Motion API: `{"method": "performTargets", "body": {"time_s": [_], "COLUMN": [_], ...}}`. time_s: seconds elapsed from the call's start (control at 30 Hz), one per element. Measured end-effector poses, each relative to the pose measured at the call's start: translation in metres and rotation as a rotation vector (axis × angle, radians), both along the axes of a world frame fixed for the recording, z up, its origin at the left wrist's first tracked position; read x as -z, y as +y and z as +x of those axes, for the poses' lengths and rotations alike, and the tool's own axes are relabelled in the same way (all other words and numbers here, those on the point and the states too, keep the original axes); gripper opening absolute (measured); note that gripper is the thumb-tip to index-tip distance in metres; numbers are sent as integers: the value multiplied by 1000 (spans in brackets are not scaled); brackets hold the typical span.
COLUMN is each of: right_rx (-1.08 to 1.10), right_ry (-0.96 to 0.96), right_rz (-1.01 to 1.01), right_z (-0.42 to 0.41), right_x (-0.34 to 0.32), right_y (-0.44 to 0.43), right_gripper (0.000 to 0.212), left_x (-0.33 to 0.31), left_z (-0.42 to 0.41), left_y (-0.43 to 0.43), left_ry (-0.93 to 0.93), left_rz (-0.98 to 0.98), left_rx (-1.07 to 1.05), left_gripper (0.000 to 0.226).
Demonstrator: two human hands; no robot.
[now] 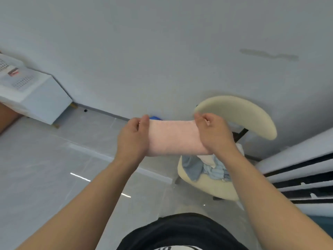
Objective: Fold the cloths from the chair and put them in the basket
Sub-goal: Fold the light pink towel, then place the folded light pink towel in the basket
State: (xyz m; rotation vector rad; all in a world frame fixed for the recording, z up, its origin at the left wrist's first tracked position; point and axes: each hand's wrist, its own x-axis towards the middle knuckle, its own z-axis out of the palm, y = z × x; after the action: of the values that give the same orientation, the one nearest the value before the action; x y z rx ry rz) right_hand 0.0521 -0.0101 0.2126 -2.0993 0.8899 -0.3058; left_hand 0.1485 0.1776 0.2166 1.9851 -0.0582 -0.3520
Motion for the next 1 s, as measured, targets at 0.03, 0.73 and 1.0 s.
{"method": "performTargets", "body": {"time_s": [0.03, 0.73, 1.0], "right_rx": [-18, -371, -532], "right_ry": [-21, 122, 113], "right_rz": [-6, 106, 280], "right_z": [14, 501, 685], "right_x": [-2, 63, 52], "right_y": [10, 256, 382], "right_gripper": [43, 39, 30], "left_x": [-3, 40, 47], "left_z": [9, 446, 630], "left_y": [12, 286, 427], "left_ry": [2, 131, 139], "left_rz": [-7, 166, 141], "left_rx": [-19, -202, -282], "left_gripper": [38, 36, 36]}}
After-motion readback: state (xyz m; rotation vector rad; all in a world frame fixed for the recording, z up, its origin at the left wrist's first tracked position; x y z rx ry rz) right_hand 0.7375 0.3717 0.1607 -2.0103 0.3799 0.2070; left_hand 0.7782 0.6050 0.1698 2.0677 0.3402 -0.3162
